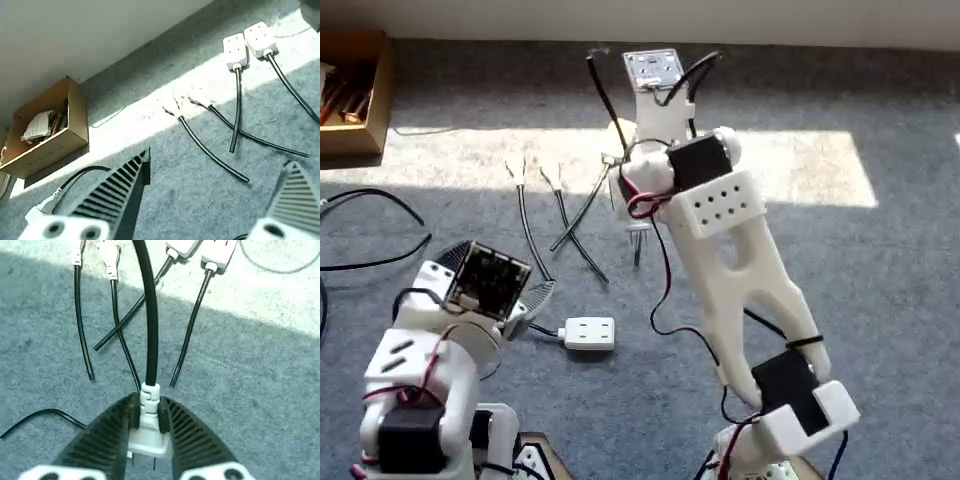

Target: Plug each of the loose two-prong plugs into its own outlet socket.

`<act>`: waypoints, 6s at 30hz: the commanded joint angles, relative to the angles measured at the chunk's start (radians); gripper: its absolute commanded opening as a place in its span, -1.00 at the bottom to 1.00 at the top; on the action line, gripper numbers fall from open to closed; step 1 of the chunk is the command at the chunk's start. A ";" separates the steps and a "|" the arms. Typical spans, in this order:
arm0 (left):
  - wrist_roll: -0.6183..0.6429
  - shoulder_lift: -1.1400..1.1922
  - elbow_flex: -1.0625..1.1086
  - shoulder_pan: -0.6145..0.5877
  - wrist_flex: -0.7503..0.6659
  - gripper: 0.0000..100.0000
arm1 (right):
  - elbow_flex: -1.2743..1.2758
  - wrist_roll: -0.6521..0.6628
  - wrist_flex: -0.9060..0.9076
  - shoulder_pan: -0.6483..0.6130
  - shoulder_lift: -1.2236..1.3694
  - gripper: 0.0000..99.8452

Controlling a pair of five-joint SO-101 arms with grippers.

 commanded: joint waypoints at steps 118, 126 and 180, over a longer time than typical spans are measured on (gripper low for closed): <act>0.304 -0.128 0.321 -0.053 -0.359 -0.23 | 0.754 0.404 -0.288 -0.042 -0.375 -0.89; 0.298 0.275 0.116 -0.206 -0.388 -0.23 | 1.086 0.338 -0.509 0.081 -0.461 -0.87; -0.141 2.173 -1.414 0.309 0.578 -0.89 | 1.601 0.371 -0.757 0.351 -1.009 -0.97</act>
